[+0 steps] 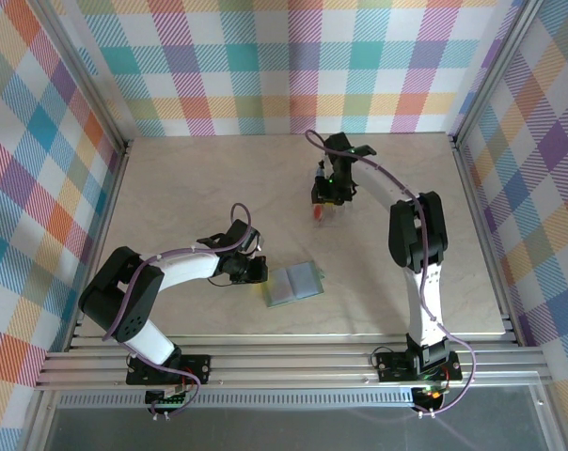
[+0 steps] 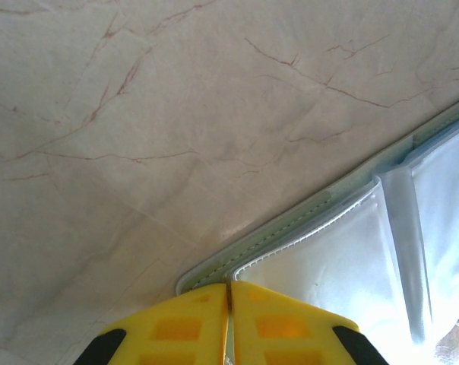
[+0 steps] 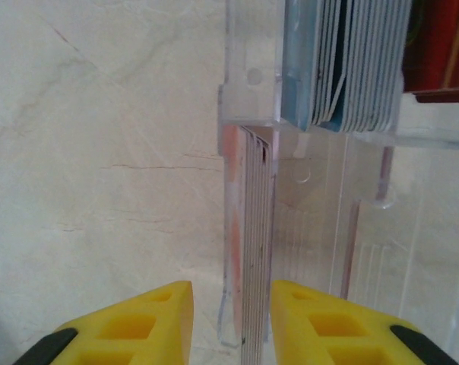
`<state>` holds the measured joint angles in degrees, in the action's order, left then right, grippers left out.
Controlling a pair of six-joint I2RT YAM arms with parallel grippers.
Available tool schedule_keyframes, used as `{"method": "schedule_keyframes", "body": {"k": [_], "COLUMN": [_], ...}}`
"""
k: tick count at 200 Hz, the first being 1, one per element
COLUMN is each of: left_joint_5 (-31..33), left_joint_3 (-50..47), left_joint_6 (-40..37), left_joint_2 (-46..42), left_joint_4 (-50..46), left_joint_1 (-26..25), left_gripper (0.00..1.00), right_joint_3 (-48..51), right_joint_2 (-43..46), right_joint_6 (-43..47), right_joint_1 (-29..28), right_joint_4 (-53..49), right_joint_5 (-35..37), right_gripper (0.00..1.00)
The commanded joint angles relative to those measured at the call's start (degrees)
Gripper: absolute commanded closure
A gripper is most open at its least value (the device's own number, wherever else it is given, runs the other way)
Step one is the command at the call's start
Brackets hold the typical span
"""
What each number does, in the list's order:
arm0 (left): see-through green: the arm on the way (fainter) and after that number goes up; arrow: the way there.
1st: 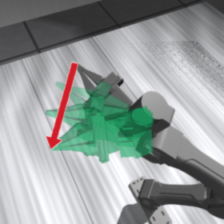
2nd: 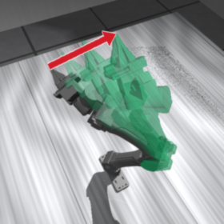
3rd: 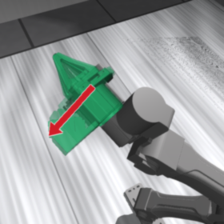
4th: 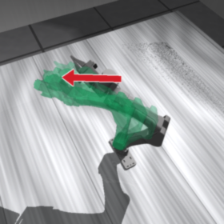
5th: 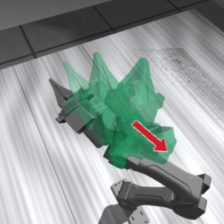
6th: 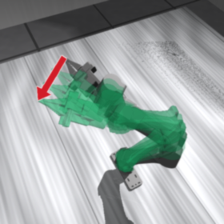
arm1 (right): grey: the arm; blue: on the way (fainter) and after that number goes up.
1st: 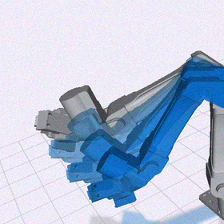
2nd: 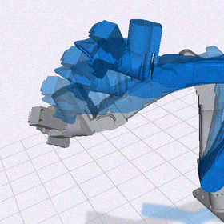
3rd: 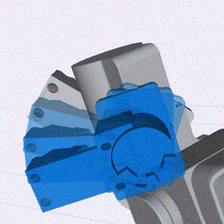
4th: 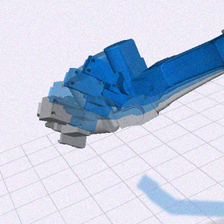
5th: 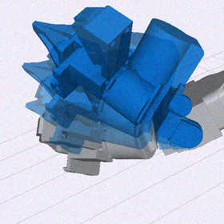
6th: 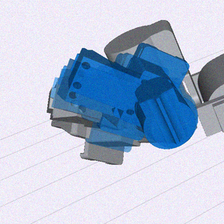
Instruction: Put the credit cards into the card holder
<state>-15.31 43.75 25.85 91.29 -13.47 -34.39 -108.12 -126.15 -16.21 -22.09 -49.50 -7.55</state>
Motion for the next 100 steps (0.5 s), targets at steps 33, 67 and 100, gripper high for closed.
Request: {"method": "schedule_keyframes", "body": {"k": [33, 67, 100], "left_joint_5": [-0.15, -0.16, -0.16], "left_joint_3": [-0.33, -0.32, -0.41], "left_joint_6": [-0.89, -0.93, -0.93], "left_joint_2": [2.84, 2.69, 2.27], "left_joint_4": [0.49, 0.47, 0.38], "left_joint_1": [-0.41, -0.41, -0.41], "left_gripper": [0.90, 0.90, 0.90], "right_joint_3": [-3.48, -3.74, -5.29], "right_joint_2": [-2.80, -3.04, -3.57], "right_joint_6": [2.04, 2.48, 4.03], "right_joint_1": [-0.78, -0.95, -2.54], "right_joint_4": [-3.68, -3.22, -5.43], "right_joint_5": [2.68, -0.59, 3.43], "right_gripper": [0.66, 0.67, 0.67]}}
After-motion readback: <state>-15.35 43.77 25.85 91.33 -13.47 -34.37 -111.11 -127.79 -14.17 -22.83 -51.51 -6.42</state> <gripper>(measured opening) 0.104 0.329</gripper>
